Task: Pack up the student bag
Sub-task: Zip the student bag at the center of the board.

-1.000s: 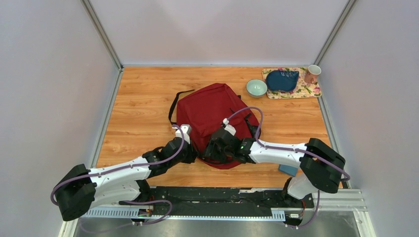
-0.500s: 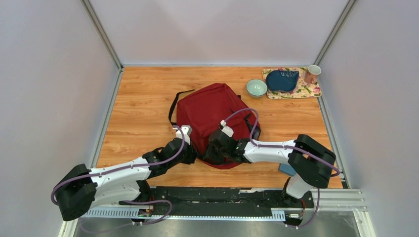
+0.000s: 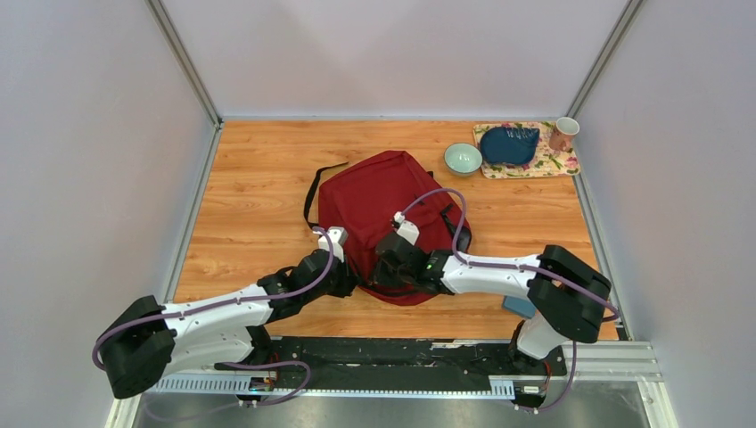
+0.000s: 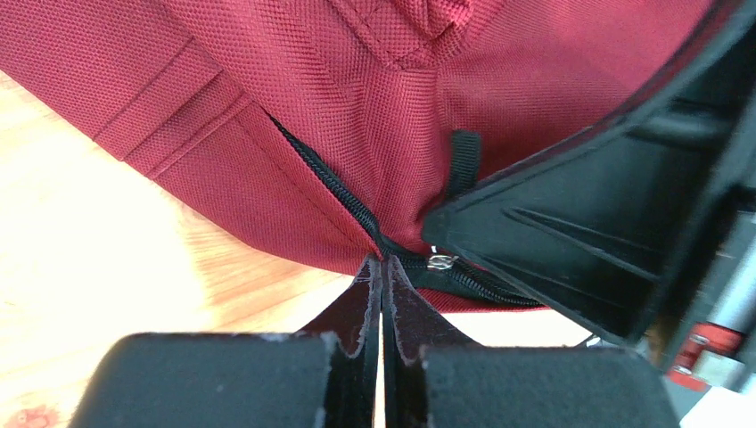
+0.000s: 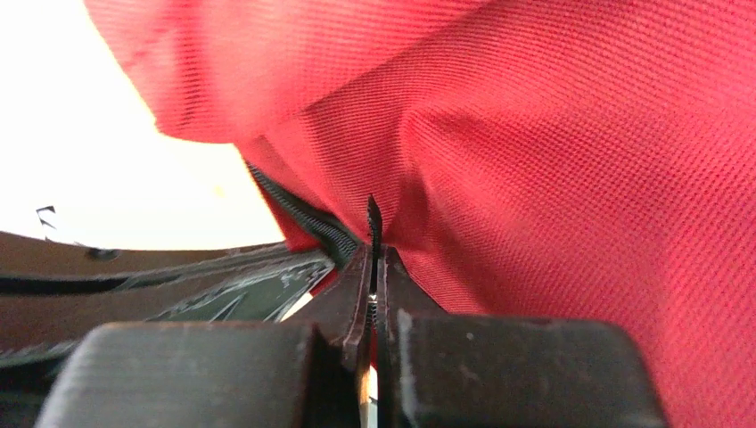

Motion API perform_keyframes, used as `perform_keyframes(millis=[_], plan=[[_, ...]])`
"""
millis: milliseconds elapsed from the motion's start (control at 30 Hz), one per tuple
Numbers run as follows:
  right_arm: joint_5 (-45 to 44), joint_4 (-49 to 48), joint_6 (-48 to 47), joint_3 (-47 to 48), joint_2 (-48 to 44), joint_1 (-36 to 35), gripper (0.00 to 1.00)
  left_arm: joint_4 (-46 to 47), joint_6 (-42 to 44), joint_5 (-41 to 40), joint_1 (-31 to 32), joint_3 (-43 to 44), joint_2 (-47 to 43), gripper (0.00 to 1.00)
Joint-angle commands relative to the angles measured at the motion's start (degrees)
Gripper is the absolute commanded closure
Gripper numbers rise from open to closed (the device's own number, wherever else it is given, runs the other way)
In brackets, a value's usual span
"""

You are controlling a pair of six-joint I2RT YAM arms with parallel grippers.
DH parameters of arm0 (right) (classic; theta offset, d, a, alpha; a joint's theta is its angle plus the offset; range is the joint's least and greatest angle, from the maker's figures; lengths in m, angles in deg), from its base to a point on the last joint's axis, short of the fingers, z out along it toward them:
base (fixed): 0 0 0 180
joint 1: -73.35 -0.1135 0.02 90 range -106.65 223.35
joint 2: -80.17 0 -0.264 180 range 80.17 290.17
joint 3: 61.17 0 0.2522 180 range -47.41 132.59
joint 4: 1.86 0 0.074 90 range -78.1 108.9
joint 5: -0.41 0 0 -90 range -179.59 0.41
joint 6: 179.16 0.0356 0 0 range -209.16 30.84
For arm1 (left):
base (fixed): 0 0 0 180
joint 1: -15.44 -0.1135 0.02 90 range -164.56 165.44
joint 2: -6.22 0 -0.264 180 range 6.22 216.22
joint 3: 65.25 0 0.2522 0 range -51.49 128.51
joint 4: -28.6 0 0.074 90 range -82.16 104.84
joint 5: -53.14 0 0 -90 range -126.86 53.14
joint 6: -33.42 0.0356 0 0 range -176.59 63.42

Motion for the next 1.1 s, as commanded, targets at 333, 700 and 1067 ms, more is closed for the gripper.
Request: perform_keyframes(millis=[333, 700, 1067], plan=[[-13.87, 4.99, -9.38, -4.30, -14.99, -5.12, 1.00, 0.95, 0.07, 1.13, 0.58, -0.33, 3.13, 1.00], [-21.25, 8.33, -10.00, -10.27, -25.09, -6.18, 1.00, -3.43, -0.11, -4.66, 0.58, -0.68, 1.11, 1.00], [-27.76, 13.16, -8.24, -15.73, -36.53, -6.18, 1.00, -10.91, 1.38, -10.03, -0.38, -0.85, -3.81, 1.00]])
